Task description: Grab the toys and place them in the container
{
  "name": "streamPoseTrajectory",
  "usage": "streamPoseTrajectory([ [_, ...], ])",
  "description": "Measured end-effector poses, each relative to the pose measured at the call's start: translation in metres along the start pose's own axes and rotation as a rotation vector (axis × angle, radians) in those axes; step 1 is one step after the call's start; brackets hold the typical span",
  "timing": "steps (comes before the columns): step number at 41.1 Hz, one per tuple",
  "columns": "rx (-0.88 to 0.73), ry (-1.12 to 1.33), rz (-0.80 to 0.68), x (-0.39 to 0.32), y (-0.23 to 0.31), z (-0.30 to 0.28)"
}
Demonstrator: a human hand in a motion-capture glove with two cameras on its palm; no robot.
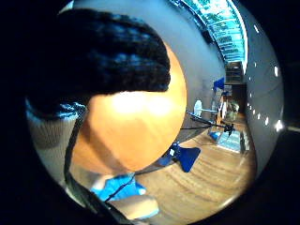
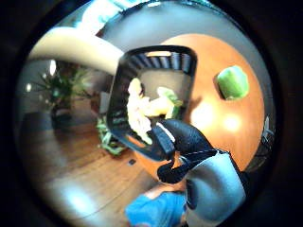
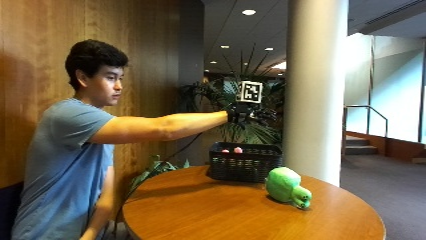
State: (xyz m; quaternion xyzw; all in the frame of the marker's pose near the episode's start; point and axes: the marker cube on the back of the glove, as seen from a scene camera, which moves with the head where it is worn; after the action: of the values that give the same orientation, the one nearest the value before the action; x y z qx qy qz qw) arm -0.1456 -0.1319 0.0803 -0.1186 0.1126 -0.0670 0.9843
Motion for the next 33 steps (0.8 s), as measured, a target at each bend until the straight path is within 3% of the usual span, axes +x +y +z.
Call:
streamPoseTrajectory([
  [12, -0.057, 0.01, 0.018, 0.079, -0.041, 0.043],
  [17, -0.119, -0.022, 0.147, 0.1, -0.061, 0.069],
  [21, -0.165, -0.003, 0.064, 0.121, -0.067, 0.094],
  [33, -0.257, -0.062, 0.079, 0.146, -0.094, 0.16],
])
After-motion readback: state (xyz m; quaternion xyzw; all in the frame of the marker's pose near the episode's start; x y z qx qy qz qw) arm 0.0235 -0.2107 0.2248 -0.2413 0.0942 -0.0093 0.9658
